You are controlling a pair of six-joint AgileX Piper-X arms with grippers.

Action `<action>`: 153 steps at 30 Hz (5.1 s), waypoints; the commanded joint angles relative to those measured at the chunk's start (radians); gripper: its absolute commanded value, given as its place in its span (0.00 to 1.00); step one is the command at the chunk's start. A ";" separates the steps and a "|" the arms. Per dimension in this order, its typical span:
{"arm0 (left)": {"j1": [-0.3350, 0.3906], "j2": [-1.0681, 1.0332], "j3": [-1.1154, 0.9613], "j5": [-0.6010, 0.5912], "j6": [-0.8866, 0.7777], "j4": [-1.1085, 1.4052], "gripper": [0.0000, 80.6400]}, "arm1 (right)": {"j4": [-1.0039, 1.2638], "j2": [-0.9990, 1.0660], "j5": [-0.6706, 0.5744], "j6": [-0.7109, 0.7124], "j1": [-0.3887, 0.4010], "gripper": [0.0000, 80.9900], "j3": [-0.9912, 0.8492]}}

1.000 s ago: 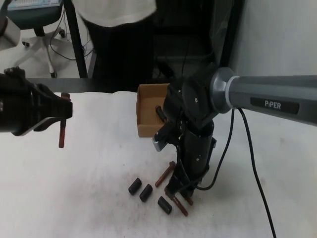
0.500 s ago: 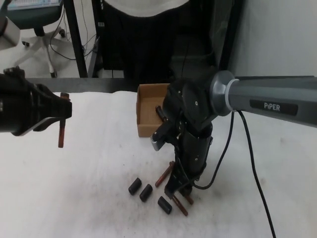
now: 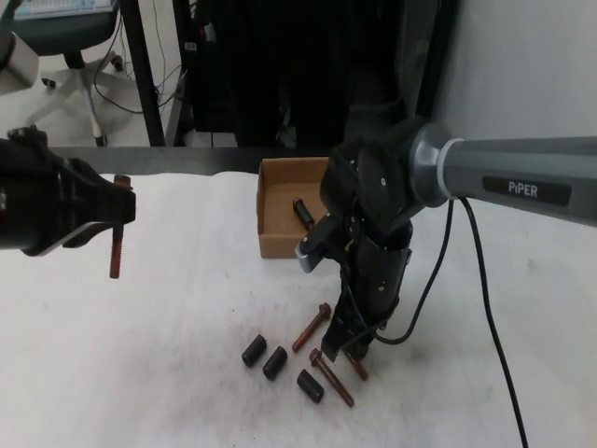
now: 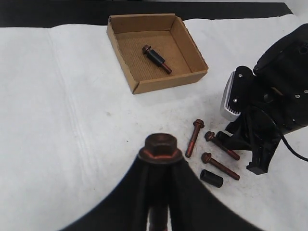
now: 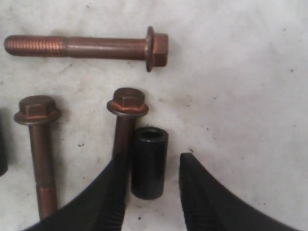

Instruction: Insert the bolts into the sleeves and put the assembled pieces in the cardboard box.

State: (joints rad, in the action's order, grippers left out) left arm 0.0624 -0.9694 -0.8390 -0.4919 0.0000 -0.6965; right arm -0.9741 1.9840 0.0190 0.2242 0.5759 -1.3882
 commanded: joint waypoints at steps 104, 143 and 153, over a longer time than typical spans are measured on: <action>0.199 -0.185 0.000 -0.571 -0.688 1.476 0.00 | 0.941 -0.657 -0.930 -0.416 0.050 0.01 0.294; 0.199 -0.183 -0.002 -0.555 -0.628 1.398 0.00 | 1.068 -0.657 -0.842 -0.381 0.050 0.01 0.294; 0.199 -0.183 -0.002 -0.560 -0.598 1.380 0.00 | 1.068 -0.657 -0.842 -0.381 0.050 0.01 0.294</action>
State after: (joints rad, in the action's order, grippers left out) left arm 0.2575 -1.1563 -0.8335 -1.0410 -0.6046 0.7013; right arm 0.0676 1.3370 -0.8133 -0.1606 0.6276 -1.0888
